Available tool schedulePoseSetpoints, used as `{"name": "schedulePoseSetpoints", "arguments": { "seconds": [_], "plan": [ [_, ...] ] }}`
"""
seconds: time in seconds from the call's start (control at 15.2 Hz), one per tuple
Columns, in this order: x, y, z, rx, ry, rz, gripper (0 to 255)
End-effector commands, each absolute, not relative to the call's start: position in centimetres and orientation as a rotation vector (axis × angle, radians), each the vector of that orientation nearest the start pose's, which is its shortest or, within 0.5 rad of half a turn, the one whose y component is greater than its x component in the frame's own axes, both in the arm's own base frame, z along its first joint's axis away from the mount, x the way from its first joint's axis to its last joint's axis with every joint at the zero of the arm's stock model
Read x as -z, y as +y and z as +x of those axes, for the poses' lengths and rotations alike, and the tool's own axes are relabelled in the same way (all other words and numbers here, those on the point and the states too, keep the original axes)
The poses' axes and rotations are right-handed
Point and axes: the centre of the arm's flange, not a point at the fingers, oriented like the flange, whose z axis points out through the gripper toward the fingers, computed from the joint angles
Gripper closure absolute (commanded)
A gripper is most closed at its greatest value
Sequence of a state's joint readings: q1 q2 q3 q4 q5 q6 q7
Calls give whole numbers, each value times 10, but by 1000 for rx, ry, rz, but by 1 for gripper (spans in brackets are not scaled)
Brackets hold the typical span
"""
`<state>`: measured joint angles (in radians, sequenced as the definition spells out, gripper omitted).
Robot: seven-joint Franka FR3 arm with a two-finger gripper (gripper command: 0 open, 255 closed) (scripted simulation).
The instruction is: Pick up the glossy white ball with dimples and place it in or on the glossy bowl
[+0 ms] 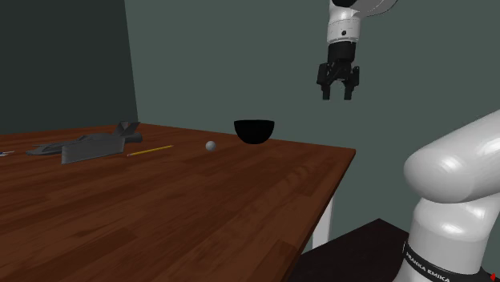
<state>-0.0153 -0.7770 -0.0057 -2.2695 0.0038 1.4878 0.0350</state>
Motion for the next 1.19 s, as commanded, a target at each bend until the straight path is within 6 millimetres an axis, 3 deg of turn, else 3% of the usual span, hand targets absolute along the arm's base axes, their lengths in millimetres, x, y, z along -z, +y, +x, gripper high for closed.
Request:
{"name": "schedulePoseSetpoints", "arguments": {
  "seconds": [0.0, 1.12],
  "plan": [
    [-621, -7, 301, -7, 85, -3133, 0],
    [-559, 163, 442, 31, 5, -3200, 0]
  ]
}}
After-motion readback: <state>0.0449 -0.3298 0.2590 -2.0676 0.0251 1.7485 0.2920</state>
